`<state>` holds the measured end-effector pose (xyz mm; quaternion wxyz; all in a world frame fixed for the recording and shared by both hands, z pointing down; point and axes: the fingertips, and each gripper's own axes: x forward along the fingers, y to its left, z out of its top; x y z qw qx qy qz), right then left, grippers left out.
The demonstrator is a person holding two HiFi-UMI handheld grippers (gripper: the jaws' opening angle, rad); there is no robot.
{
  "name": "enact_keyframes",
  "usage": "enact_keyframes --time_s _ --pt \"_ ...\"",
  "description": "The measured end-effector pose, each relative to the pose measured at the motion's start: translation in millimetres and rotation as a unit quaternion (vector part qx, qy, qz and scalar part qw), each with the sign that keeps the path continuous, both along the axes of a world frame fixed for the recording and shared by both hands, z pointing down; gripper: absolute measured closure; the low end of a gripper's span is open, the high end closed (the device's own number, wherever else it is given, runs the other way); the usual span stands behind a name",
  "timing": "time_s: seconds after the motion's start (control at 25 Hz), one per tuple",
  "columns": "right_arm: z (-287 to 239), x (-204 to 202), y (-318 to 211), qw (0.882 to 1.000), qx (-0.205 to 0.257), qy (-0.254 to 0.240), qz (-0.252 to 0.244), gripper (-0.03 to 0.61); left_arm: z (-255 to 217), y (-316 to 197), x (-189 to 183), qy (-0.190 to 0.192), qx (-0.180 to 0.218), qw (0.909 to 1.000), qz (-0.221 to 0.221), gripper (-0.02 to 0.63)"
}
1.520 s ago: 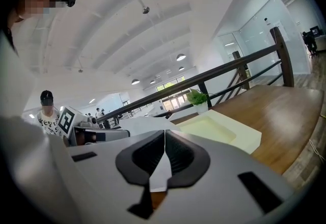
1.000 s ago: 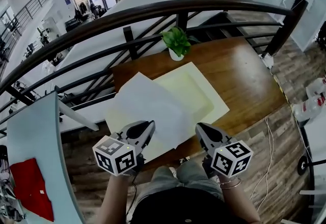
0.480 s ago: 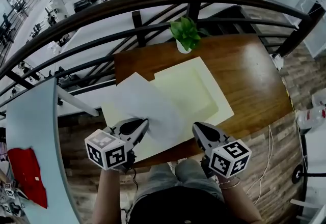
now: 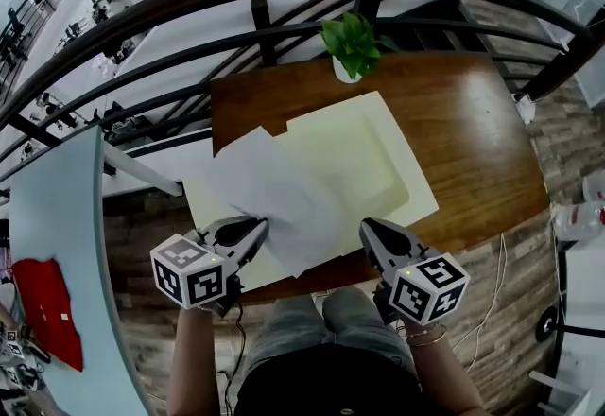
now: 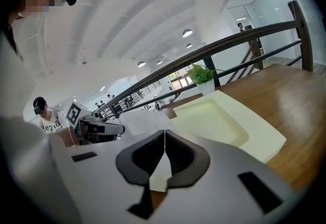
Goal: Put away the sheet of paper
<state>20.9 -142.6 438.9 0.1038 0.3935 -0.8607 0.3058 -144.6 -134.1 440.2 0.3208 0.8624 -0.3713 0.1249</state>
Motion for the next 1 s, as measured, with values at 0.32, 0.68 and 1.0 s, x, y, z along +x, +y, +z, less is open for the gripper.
enact_keyframes --time_s 0.32,0.68,1.0 --pt "14 10 -3 1.000 -0.015 0.008 0.004 0.551 18 11 -4 0.016 -0.029 0.9994 0.001 0.595" --pt "25 14 -4 1.000 -0.028 0.014 0.002 0.551 35 17 -6 0.031 -0.057 0.9977 0.018 0.595" --pt "24 18 -6 1.000 -0.024 0.006 0.014 0.551 48 20 -3 0.033 -0.084 0.9954 0.032 0.595"
